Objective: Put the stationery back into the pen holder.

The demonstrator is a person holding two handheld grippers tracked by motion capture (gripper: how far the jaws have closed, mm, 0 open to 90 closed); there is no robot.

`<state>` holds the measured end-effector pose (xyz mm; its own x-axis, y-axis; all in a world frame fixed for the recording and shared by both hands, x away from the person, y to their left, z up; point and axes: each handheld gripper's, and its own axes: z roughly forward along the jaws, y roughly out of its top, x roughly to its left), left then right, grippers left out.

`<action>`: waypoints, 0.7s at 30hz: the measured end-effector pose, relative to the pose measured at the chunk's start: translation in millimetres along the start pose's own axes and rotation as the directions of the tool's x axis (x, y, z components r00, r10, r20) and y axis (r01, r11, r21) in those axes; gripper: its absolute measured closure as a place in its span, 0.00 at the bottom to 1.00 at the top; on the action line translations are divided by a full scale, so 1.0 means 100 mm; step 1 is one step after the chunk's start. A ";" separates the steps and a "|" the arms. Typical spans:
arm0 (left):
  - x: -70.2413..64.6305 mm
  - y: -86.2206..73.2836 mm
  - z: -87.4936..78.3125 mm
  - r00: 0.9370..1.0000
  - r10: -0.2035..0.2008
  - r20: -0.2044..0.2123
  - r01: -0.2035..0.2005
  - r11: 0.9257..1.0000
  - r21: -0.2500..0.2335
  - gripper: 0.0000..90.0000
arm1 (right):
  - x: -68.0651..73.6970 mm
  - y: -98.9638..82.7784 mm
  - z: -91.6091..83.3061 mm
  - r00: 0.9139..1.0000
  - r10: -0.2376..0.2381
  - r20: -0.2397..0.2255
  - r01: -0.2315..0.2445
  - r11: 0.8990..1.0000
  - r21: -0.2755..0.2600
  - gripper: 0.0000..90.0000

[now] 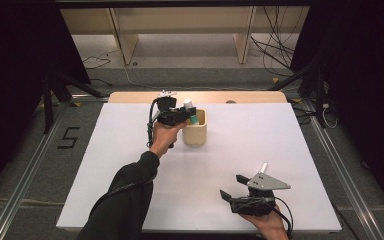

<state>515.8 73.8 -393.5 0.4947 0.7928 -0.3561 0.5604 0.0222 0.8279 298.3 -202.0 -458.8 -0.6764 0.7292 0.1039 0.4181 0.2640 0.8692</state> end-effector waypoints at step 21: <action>0.00 -0.02 0.03 0.999 0.047 -0.014 -0.046 0.997 0.064 0.72 | 0.00 -0.01 0.01 1.000 0.004 -0.004 -0.004 1.000 0.001 0.27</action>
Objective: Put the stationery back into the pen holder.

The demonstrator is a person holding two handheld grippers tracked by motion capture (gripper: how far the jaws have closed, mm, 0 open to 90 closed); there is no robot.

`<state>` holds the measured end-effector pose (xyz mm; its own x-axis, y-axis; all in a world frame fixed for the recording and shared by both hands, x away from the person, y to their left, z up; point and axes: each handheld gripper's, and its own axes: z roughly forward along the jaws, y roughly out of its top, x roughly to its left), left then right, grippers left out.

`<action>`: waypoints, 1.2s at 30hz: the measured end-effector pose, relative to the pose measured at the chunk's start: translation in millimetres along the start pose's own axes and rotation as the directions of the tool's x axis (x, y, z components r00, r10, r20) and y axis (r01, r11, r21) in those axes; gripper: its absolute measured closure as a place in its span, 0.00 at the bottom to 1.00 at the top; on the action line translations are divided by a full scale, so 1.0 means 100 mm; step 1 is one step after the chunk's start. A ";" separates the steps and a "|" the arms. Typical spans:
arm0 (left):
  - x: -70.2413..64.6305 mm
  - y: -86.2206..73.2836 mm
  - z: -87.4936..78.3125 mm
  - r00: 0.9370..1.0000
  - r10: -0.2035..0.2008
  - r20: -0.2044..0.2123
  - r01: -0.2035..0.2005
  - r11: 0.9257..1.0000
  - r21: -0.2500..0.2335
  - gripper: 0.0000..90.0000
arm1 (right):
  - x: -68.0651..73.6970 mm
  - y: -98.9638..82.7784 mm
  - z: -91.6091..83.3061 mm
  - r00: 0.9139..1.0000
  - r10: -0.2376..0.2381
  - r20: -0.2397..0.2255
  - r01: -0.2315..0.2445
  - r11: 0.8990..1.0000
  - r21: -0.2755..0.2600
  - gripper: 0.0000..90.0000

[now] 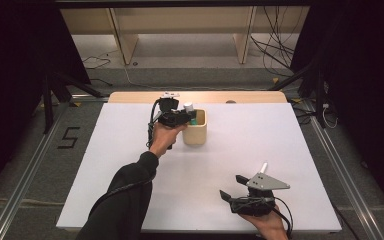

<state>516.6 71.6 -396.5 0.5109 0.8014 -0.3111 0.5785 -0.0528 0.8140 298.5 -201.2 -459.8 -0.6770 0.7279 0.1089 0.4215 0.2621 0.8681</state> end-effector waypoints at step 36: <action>-0.03 0.09 -0.30 1.000 -0.013 -0.020 0.013 1.000 0.007 0.31 | 0.00 0.00 -0.01 1.000 0.001 0.000 -0.001 1.000 -0.004 0.27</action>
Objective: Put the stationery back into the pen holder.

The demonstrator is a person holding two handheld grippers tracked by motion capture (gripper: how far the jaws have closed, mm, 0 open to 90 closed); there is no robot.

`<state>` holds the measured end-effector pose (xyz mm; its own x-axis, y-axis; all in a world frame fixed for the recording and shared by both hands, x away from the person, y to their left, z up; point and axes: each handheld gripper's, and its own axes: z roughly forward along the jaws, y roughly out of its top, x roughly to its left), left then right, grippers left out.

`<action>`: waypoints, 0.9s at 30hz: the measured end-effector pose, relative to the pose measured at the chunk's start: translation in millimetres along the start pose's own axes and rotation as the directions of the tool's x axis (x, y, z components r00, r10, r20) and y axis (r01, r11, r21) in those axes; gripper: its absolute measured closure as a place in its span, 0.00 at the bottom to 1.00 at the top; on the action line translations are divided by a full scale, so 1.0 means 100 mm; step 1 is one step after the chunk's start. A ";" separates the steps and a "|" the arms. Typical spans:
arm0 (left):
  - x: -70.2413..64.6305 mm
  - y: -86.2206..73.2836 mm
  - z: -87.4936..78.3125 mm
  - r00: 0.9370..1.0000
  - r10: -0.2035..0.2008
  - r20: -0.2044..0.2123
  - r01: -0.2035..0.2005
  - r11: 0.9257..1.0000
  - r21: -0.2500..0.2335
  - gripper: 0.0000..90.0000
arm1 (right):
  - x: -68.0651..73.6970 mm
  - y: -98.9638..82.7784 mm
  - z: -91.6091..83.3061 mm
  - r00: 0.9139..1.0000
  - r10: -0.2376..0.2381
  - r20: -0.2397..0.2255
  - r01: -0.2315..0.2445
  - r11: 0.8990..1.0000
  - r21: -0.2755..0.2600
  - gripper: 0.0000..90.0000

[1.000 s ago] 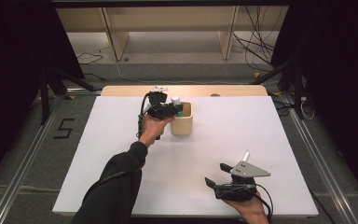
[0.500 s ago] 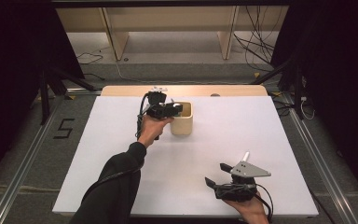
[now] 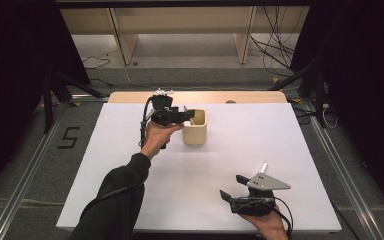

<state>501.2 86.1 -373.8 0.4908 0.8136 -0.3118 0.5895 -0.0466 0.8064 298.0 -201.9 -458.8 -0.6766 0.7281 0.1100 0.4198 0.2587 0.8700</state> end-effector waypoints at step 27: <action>-0.15 -0.56 -0.32 0.997 0.036 0.068 -0.036 0.999 0.002 0.25 | -0.12 -0.04 -0.17 0.998 0.045 0.052 -0.043 0.999 -0.031 0.27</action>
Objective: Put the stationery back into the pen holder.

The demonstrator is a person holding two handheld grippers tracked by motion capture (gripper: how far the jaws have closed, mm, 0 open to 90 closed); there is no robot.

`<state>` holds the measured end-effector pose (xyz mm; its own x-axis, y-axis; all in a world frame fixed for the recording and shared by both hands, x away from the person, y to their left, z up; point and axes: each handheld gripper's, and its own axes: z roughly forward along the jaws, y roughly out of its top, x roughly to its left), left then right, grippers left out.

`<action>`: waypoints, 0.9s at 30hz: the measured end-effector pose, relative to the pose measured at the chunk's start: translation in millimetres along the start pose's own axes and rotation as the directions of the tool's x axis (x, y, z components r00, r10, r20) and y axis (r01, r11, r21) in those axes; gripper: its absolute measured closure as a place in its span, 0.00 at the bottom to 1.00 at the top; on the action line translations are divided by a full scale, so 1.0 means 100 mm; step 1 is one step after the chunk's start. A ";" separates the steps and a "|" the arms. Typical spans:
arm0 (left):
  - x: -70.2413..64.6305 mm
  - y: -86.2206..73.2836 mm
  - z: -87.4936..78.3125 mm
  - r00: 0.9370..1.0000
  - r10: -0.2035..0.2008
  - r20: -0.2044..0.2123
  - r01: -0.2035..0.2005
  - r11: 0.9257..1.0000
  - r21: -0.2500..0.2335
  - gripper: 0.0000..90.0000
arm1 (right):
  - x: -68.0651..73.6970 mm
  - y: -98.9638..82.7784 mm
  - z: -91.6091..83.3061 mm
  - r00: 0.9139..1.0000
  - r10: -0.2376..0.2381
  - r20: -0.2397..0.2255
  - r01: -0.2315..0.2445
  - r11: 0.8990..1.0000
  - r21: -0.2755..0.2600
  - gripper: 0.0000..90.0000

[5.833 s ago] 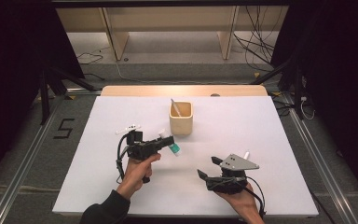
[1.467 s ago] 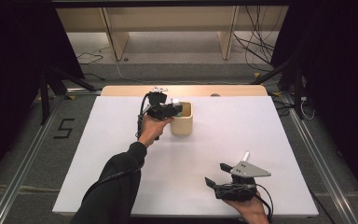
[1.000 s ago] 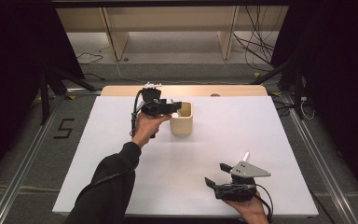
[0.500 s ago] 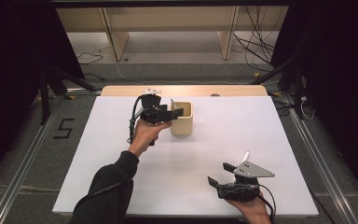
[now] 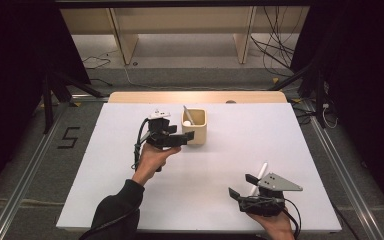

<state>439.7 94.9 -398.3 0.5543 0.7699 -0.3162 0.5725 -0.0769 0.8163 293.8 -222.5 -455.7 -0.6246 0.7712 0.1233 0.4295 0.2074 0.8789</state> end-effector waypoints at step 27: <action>-0.31 -0.54 -0.02 0.996 0.085 0.032 -0.087 0.994 0.064 0.24 | -0.26 -0.09 -0.26 0.988 0.066 0.140 -0.061 0.997 -0.042 0.26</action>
<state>390.2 76.1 -431.4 0.6200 0.7400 -0.2606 0.5592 -0.1838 0.8084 288.8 -259.8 -454.4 -0.4973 0.8599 0.1152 0.4390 0.1348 0.8883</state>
